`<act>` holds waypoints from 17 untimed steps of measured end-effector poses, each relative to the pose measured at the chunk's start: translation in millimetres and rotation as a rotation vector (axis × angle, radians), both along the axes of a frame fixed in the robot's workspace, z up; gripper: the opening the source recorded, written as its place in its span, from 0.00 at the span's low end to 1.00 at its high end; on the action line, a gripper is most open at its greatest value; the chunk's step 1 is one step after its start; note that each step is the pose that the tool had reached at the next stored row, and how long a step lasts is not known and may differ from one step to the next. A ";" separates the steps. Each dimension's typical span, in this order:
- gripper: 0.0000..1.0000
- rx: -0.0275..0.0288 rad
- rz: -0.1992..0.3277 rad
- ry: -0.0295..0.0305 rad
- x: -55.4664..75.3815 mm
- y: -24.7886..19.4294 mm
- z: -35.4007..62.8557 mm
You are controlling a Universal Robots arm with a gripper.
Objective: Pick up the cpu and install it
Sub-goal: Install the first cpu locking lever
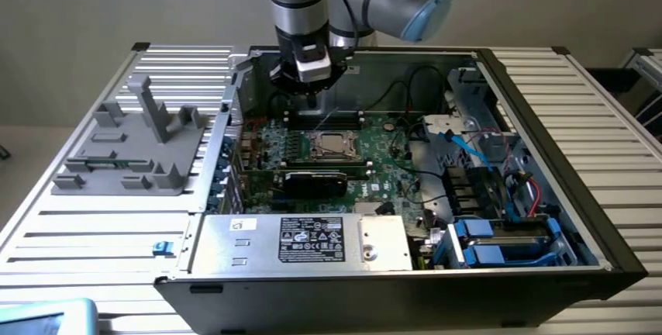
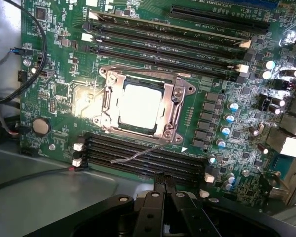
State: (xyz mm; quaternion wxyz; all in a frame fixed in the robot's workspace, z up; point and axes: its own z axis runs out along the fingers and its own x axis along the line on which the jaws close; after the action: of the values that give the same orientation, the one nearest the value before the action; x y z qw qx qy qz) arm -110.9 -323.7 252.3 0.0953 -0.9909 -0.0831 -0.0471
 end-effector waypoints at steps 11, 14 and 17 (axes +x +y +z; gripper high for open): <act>0.11 0.0116 -0.131 -0.0015 0.0 0.0 -8.3; 0.11 0.0170 -0.149 -0.0012 -1.1 -0.1 -10.6; 0.11 0.0243 -0.153 -0.0007 -2.3 -0.2 -12.1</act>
State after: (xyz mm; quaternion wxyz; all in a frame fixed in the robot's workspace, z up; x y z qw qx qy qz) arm -113.2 -323.9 240.2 0.1034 -0.9931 -0.0068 -0.0556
